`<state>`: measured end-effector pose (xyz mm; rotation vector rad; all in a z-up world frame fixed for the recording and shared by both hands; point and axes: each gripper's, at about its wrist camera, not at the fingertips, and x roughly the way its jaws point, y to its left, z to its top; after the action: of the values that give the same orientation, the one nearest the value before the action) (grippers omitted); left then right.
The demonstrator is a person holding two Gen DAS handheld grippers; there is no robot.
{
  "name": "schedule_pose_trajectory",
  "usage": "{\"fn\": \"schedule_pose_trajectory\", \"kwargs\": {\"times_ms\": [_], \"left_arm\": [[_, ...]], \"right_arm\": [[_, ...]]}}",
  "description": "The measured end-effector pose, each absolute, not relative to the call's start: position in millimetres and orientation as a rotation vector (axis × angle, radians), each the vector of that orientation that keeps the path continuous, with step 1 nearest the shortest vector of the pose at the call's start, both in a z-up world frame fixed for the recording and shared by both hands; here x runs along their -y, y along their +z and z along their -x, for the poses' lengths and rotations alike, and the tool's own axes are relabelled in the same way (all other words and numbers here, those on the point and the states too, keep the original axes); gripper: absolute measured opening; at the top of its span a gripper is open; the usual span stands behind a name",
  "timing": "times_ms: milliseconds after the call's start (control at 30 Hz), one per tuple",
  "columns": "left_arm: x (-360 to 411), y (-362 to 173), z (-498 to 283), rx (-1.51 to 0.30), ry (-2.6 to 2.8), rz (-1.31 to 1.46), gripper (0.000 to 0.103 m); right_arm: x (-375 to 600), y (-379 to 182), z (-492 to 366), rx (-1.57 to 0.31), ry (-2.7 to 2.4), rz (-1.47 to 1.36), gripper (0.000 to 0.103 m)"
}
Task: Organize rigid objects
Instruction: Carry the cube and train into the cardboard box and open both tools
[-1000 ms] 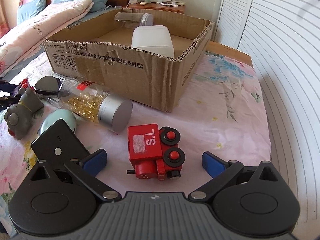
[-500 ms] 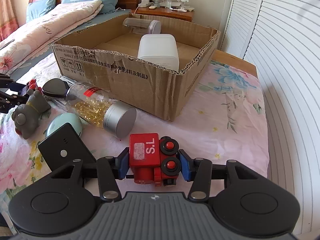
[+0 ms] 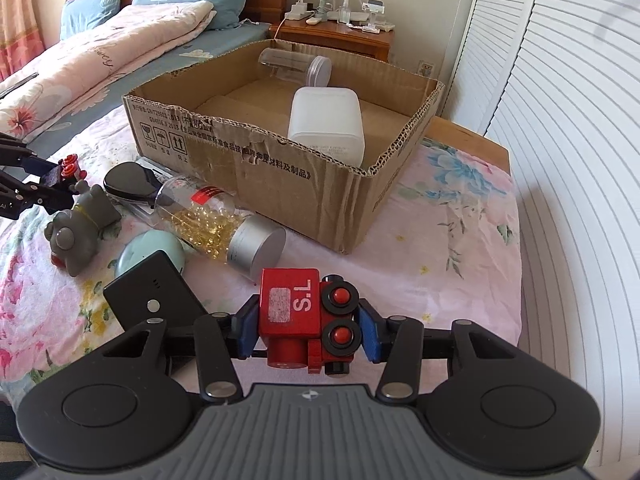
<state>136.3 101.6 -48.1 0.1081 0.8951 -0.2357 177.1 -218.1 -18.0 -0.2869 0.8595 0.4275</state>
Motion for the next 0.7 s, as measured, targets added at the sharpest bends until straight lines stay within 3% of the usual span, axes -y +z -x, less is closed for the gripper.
{"fn": "schedule_pose_trajectory", "kwargs": {"times_ms": [467, 700], "left_arm": [[-68, 34, -171, -0.719, -0.362, -0.176, 0.050], [-42, 40, -224, -0.666, -0.351, -0.206, 0.053]], "right_arm": [[204, 47, -182, -0.768, 0.511, 0.310, 0.054], [194, 69, -203, -0.732, 0.508, 0.323, 0.054]]}}
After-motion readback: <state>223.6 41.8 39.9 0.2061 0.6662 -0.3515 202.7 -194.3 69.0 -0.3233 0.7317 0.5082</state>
